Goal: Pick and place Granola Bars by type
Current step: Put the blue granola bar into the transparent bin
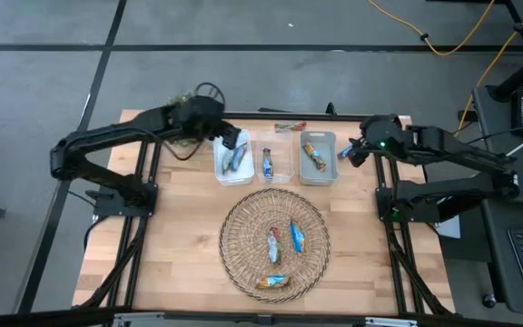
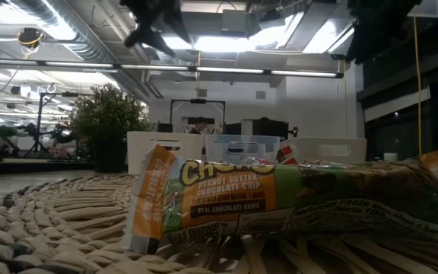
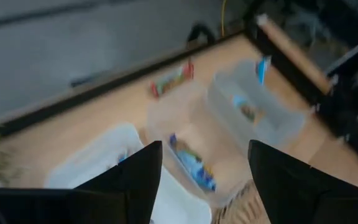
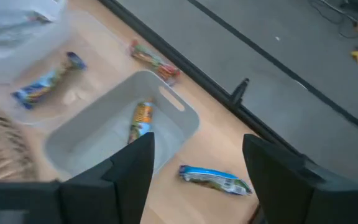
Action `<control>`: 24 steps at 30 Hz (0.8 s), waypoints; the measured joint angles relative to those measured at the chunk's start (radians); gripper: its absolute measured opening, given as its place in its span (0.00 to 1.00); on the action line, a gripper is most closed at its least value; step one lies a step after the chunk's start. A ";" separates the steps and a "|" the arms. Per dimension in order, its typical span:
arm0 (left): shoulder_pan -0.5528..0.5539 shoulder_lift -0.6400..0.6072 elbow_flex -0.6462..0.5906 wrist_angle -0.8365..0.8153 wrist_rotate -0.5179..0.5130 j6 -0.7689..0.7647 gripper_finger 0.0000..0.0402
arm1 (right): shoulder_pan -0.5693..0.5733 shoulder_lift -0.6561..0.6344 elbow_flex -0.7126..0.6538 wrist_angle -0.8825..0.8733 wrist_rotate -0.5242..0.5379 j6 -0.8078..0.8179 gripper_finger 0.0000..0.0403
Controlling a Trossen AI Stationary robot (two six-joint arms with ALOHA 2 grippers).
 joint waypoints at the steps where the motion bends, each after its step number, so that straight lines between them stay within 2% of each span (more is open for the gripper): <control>1: -0.005 -0.019 0.000 0.002 -0.023 0.001 0.57 | -0.013 0.002 -0.020 0.021 0.000 -0.002 0.63; 4: -0.018 -0.067 0.000 0.004 -0.068 0.034 0.57 | -0.058 0.008 -0.094 0.081 -0.008 0.023 0.65; 9: -0.038 -0.114 0.000 0.021 -0.075 0.096 0.57 | -0.150 0.030 -0.193 0.144 -0.038 0.132 0.66; 15: -0.042 -0.121 0.000 0.020 -0.074 0.195 0.57 | -0.260 0.112 -0.201 0.160 -0.060 0.171 0.66; 24: -0.041 -0.116 0.000 0.020 -0.065 0.324 0.57 | -0.452 0.288 -0.231 0.191 -0.217 0.464 0.66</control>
